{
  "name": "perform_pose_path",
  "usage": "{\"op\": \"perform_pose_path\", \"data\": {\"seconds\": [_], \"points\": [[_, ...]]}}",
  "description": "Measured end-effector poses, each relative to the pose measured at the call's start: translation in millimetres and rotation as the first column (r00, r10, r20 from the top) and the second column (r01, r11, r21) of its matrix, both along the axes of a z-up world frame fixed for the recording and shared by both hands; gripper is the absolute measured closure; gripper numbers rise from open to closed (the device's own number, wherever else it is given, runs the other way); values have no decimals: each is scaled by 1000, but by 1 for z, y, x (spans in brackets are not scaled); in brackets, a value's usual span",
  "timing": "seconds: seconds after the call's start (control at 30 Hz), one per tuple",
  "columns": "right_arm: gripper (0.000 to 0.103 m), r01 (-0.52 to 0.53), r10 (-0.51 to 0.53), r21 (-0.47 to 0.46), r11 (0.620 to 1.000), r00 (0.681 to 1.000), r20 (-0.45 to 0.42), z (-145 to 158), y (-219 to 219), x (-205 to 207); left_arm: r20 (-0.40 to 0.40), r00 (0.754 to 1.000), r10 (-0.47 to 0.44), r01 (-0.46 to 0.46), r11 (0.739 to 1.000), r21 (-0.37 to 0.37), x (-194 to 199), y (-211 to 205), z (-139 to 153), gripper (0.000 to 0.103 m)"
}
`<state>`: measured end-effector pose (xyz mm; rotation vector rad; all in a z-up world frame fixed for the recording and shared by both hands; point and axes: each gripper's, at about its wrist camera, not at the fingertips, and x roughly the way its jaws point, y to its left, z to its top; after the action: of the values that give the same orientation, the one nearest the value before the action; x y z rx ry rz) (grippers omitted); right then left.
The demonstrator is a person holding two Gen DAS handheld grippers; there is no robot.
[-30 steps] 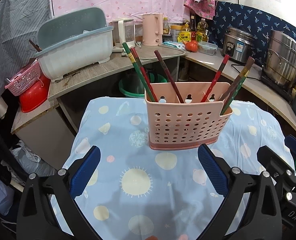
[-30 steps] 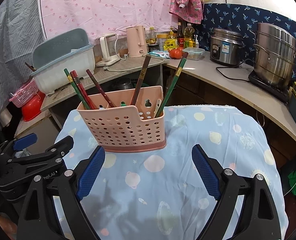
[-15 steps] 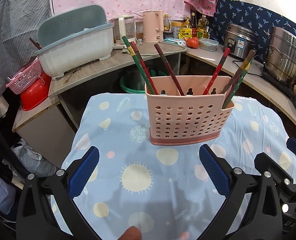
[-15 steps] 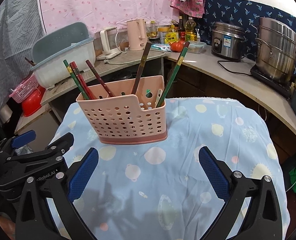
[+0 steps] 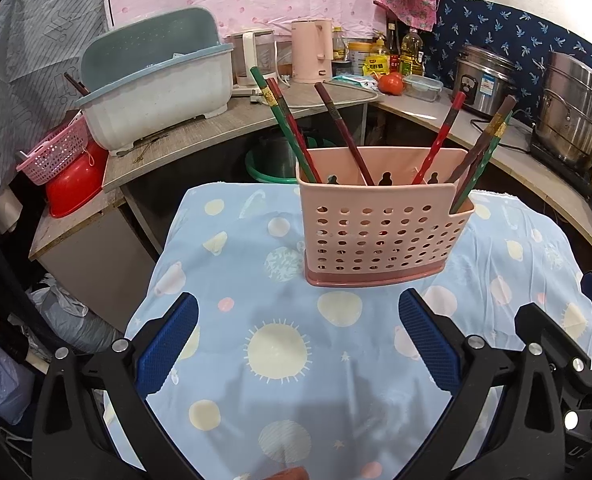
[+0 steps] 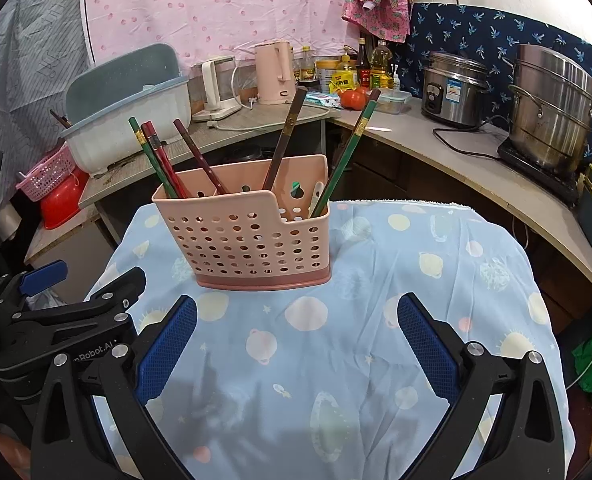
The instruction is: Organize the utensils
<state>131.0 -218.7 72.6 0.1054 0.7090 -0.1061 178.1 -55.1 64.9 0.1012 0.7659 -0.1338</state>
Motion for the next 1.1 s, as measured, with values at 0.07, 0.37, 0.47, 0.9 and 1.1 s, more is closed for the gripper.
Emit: {"op": "perform_pose_path", "data": {"seconds": [0.07,0.37,0.47,0.9,1.1], "points": [[6,0,0,1,1000,1000,1,0,0,0,-2,1000,1,-1,1000,0,0,0,0,7],[6,3,-3,-6,1000,1000,4,1,1,-1,-4,1000,0,0,1000,2,0,0,0,7],[6,3,-3,-6,1000,1000,5,1,1,-1,-5,1000,1,-1,1000,3,0,1,0,7],[6,2,-2,-10,1000,1000,3,1,1,-2,-20,1000,19,-19,1000,1,-2,3,-3,7],[6,3,-3,-9,1000,1000,0,1,0,-4,-23,1000,21,-20,1000,9,-3,1,-3,7]]}}
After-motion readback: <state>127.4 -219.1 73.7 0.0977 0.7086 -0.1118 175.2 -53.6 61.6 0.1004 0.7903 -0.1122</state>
